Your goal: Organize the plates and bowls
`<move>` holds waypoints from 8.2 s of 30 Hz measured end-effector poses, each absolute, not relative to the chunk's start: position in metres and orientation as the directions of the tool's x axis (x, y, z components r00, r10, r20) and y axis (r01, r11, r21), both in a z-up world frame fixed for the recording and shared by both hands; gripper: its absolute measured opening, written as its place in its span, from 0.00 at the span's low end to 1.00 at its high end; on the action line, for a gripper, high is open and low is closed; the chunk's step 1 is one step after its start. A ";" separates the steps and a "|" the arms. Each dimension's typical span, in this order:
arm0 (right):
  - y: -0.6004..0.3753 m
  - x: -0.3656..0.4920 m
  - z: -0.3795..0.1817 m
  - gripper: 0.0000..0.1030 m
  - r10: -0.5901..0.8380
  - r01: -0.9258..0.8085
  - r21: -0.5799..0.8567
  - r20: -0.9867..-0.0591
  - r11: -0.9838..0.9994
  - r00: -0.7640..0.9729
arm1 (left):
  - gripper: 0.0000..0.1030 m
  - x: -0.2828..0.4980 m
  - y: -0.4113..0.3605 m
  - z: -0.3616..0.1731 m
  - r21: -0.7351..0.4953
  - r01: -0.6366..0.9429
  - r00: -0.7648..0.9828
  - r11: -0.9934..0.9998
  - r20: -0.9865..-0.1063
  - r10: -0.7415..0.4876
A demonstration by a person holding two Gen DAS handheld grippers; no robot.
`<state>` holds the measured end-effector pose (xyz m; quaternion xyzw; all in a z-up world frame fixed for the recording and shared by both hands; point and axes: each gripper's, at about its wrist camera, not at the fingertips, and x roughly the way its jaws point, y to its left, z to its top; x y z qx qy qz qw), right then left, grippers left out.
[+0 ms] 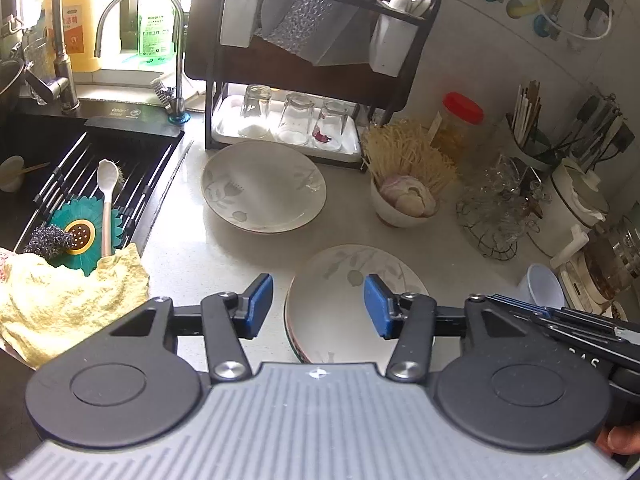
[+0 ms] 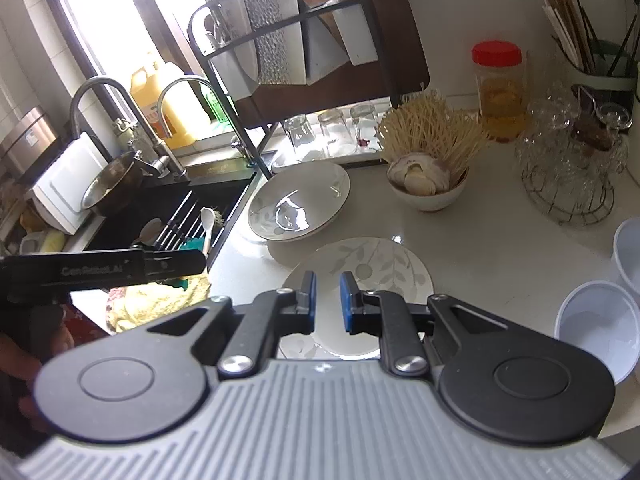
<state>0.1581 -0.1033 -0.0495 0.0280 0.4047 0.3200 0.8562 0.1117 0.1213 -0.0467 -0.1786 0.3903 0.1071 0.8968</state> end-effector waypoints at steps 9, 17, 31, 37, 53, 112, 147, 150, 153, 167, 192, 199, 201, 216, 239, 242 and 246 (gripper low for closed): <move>-0.083 0.176 -0.053 0.51 0.552 -0.477 0.329 -0.691 0.815 0.466 | 0.62 0.140 0.153 -0.051 -0.251 -0.318 0.656 0.914 -0.755 0.021; -0.054 0.203 -0.050 0.69 0.551 -0.491 0.317 -0.695 0.812 0.462 | 0.68 0.176 0.190 -0.058 -0.283 -0.296 0.650 0.912 -0.759 -0.025; -0.007 0.259 -0.078 1.00 0.494 -0.366 0.353 -0.748 0.861 0.442 | 0.78 0.246 0.259 -0.095 -0.315 -0.262 0.596 0.912 -0.796 -0.104; 0.020 0.281 -0.101 0.99 0.477 -0.321 0.367 -0.780 0.873 0.405 | 0.78 0.274 0.296 -0.124 -0.320 -0.264 0.569 0.910 -0.814 -0.121; 0.072 0.338 -0.166 0.66 0.370 -0.190 0.321 -0.858 0.928 0.356 | 0.69 0.350 0.350 -0.187 -0.340 -0.139 0.504 0.930 -0.833 -0.229; 0.003 0.264 -0.087 0.20 0.401 -0.233 0.328 -0.699 0.915 0.592 | 0.17 0.293 0.294 -0.086 -0.357 -0.077 0.590 0.931 -0.769 -0.246; -0.090 0.206 -0.131 0.20 0.326 -0.225 0.238 -0.755 0.945 0.568 | 0.18 0.245 0.177 -0.139 -0.335 -0.142 0.470 0.931 -0.851 -0.234; -0.091 0.204 -0.138 0.20 0.306 -0.213 0.223 -0.774 0.951 0.555 | 0.18 0.245 0.170 -0.146 -0.322 -0.146 0.452 0.935 -0.863 -0.227; -0.093 0.201 -0.145 0.20 0.274 -0.184 0.206 -0.791 0.961 0.546 | 0.18 0.246 0.165 -0.150 -0.322 -0.145 0.437 0.936 -0.869 -0.232; -0.092 0.202 -0.157 0.21 0.208 -0.130 0.164 -0.835 0.978 0.510 | 0.18 0.255 0.155 -0.170 -0.296 -0.114 0.371 0.948 -0.898 -0.236; -0.082 0.219 -0.169 0.22 0.191 -0.114 0.155 -0.867 0.981 0.461 | 0.22 0.258 0.171 -0.172 -0.339 -0.132 0.336 0.931 -0.899 -0.280; -0.083 0.221 -0.170 0.22 0.195 -0.106 0.164 -0.864 0.981 0.464 | 0.22 0.256 0.177 -0.170 -0.371 -0.132 0.313 0.919 -0.895 -0.316; -0.083 0.221 -0.170 0.22 0.195 -0.105 0.165 -0.864 0.981 0.464 | 0.22 0.254 0.179 -0.170 -0.380 -0.134 0.305 0.915 -0.895 -0.327; -0.079 0.222 -0.170 0.24 0.183 -0.110 0.148 -0.863 0.983 0.472 | 0.23 0.236 0.192 -0.161 -0.415 -0.186 0.299 0.890 -0.887 -0.351; -0.094 0.180 -0.030 0.24 0.268 -0.159 0.227 -0.614 0.961 0.742 | 0.23 0.235 0.156 -0.032 -0.351 0.040 0.615 0.935 -0.729 -0.301; -0.091 0.171 -0.016 0.24 0.271 -0.171 0.221 -0.589 0.960 0.761 | 0.23 0.233 0.154 -0.018 -0.356 0.061 0.639 0.933 -0.704 -0.310; -0.089 0.160 -0.002 0.24 0.261 -0.170 0.210 -0.561 0.963 0.786 | 0.23 0.231 0.152 -0.005 -0.348 0.090 0.664 0.933 -0.677 -0.317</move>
